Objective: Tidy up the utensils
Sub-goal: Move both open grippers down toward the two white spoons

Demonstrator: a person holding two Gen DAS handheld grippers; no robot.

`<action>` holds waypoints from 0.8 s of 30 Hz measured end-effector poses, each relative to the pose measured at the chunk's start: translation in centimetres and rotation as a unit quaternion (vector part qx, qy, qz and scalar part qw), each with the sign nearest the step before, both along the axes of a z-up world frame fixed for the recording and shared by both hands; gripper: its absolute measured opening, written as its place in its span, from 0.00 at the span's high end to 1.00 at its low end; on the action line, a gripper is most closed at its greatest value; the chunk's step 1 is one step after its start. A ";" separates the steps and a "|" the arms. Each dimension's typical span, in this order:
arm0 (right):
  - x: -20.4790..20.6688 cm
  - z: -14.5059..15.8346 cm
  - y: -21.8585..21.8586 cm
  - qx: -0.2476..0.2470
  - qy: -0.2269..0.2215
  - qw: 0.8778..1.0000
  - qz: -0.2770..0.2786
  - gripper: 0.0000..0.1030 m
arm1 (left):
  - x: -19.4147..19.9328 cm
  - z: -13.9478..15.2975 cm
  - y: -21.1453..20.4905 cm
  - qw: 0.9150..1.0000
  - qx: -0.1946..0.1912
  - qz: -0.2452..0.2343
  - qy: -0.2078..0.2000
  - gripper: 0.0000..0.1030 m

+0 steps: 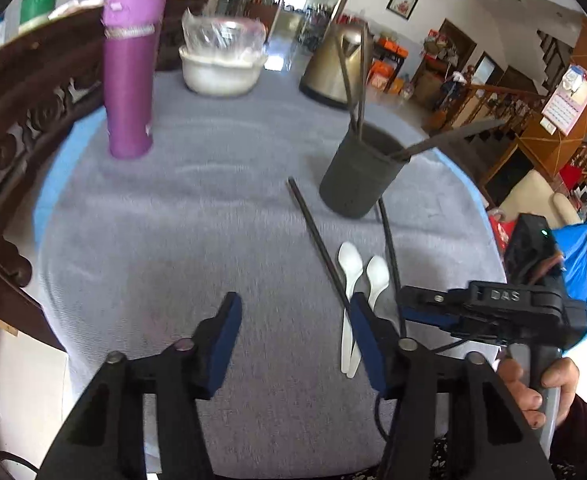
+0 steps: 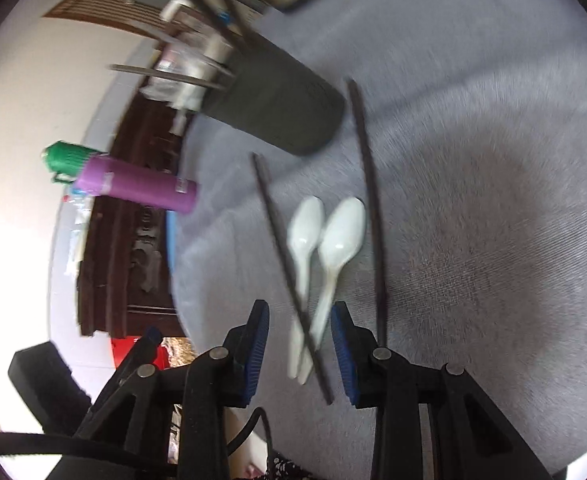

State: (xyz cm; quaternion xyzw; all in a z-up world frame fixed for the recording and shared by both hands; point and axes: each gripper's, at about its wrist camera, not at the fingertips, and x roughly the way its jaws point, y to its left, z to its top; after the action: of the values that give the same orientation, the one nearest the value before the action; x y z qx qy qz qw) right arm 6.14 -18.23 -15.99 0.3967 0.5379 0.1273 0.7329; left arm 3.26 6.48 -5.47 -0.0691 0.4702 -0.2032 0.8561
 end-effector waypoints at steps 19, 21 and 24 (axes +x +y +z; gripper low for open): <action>1.0 -1.7 -4.3 -0.045 0.033 0.996 -0.063 0.67 | 8.6 -6.4 -7.9 0.991 0.071 -0.081 0.085 0.48; 0.9 -1.5 -4.3 -0.043 0.032 0.997 -0.064 0.67 | 9.0 -6.3 -8.2 0.990 0.075 -0.083 0.084 0.48; 0.9 -1.3 -4.2 -0.042 0.033 0.997 -0.058 0.67 | 9.8 -6.4 -8.4 0.988 0.094 -0.092 0.076 0.67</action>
State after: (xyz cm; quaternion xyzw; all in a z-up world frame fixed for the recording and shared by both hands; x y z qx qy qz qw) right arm 7.08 -22.39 -17.29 0.3999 0.5429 0.0486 0.7369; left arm 13.02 -1.94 -11.88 0.0398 0.5548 -0.2304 0.7984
